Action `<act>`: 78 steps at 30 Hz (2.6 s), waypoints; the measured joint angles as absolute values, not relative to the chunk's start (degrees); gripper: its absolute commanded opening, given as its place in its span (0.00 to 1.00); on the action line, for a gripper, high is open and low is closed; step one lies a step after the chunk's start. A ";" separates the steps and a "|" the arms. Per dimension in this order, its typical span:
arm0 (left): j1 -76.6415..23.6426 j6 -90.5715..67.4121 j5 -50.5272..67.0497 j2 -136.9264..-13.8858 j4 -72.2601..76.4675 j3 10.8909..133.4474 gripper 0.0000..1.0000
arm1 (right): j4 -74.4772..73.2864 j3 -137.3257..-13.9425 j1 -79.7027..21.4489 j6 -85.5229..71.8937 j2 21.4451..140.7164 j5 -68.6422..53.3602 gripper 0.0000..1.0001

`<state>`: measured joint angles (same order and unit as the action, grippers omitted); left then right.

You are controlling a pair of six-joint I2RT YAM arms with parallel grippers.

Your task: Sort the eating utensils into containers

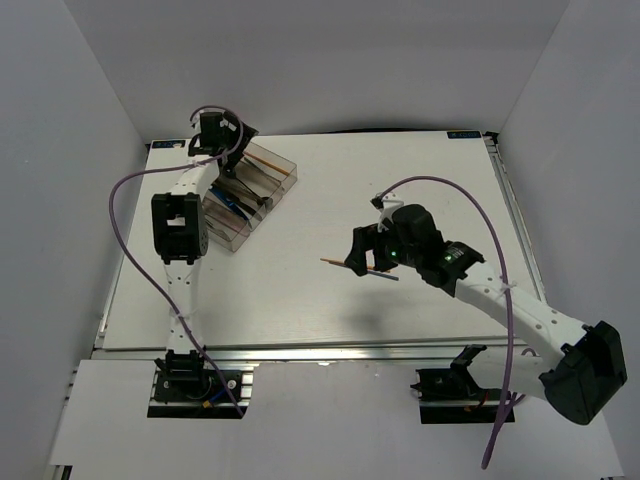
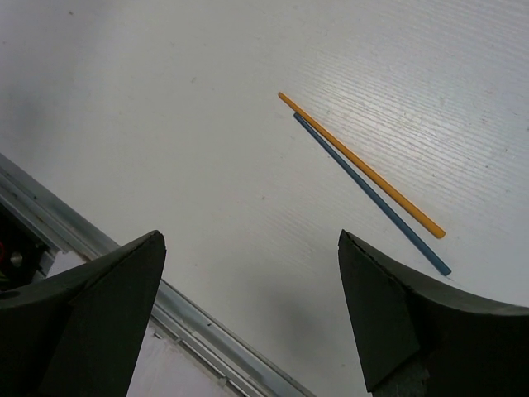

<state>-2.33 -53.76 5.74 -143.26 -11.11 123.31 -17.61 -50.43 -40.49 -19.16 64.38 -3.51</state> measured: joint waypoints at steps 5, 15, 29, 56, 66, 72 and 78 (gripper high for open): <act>-2.48 -52.29 3.70 -136.09 -14.09 118.61 0.98 | -19.62 -51.29 -40.49 -16.29 69.89 -0.58 0.88; -2.57 -41.76 -0.34 -94.30 -16.45 89.71 0.98 | -24.36 -56.38 -40.49 -5.69 87.96 5.82 0.55; -2.81 -24.58 4.93 -64.25 -23.05 51.75 0.98 | -27.29 -57.71 -40.49 2.63 97.06 9.61 0.55; -2.81 -21.63 5.58 -59.16 -23.44 43.40 0.98 | -28.97 -61.84 -40.27 5.26 98.80 8.47 0.53; -2.81 -21.43 6.22 -59.13 -22.96 42.65 0.98 | -29.04 -62.81 -38.89 6.48 101.38 8.16 0.52; -2.81 -21.43 6.50 -59.13 -22.65 42.63 0.98 | -29.02 -63.33 -38.68 6.66 102.06 6.17 0.36; -2.81 -21.45 6.50 -59.13 -22.68 42.63 0.98 | -29.02 -63.35 -38.81 6.48 102.19 4.12 0.35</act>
